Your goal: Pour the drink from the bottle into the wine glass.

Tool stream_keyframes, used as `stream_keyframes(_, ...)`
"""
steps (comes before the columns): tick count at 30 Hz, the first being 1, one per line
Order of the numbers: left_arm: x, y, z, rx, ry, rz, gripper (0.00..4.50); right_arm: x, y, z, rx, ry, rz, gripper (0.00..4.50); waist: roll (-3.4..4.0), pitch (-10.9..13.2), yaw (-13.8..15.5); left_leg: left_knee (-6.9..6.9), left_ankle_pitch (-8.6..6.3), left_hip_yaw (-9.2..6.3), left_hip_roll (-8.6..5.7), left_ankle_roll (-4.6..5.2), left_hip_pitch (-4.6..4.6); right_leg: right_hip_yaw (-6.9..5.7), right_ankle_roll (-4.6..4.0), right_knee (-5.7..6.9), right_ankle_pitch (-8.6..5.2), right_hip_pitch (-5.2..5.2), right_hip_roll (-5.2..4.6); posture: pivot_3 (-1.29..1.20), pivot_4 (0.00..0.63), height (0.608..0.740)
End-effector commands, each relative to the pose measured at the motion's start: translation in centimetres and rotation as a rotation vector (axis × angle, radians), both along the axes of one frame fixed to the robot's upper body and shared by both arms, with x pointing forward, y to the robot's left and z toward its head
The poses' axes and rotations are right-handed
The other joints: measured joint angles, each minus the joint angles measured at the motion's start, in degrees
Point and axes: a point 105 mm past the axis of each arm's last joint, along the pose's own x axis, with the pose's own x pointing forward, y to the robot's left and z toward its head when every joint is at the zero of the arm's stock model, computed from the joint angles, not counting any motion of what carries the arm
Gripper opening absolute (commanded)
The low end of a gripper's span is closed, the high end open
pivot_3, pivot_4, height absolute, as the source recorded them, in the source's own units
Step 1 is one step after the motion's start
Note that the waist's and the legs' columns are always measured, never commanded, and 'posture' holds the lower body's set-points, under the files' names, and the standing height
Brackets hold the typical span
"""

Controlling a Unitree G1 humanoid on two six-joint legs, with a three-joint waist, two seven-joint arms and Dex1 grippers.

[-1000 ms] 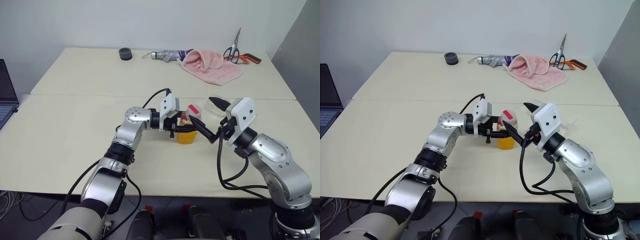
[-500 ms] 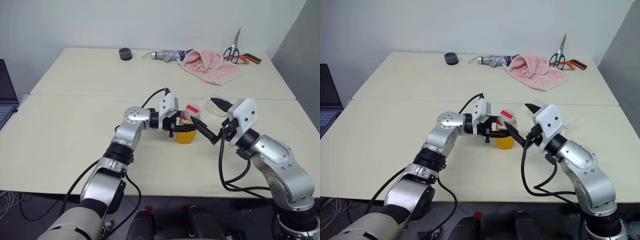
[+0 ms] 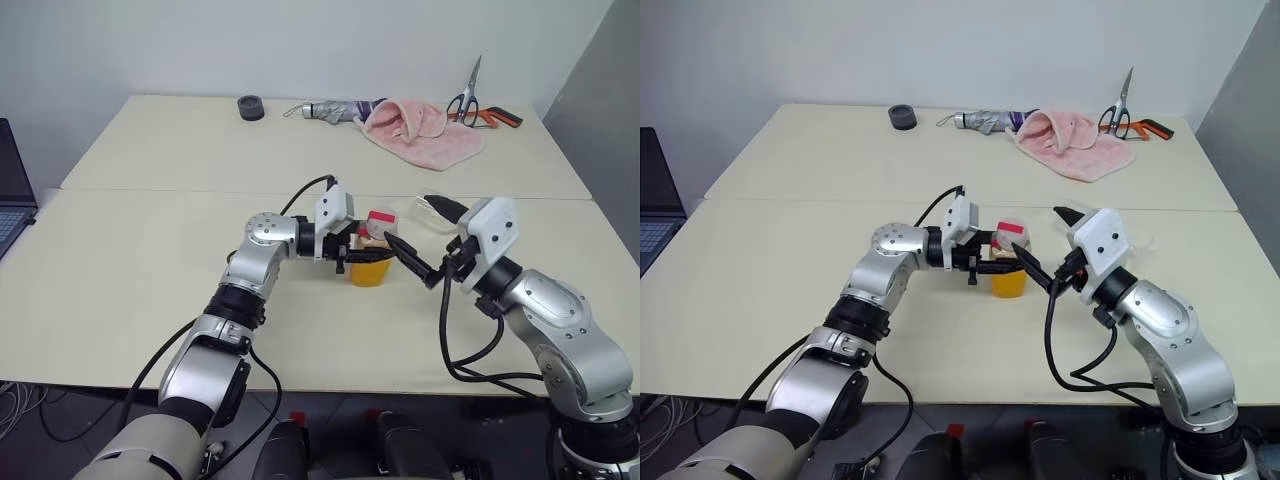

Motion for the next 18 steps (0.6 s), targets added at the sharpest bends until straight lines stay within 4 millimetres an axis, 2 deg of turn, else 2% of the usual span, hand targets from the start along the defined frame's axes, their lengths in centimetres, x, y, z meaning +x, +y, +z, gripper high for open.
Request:
stream_keyframes(1, -0.3, -0.3, 1.3, -0.024, -0.043, -0.034, 1.78, 0.1, -1.0, 0.9, 0.003, -0.039, -0.039, 4.5, 0.0, 0.0, 0.0, 0.0, 0.0, 0.0, 0.0, 0.0, 0.0, 0.0, 0.0, 0.0, 0.0, 0.0, 0.0, 0.0, 0.15, 0.74)
stream_keyframes(18, -0.2, -0.3, 1.3, -0.023, -0.046, -0.029, 1.78, -0.8, 0.3, 1.0, 0.035, -0.022, 0.04, 4.5, 0.0, 0.0, 0.0, 0.0, 0.0, 0.0, 0.0, 0.0, 0.0, 0.0, 0.0, 0.0, 0.0, 0.0, 0.0, 0.0, 0.15, 0.74)
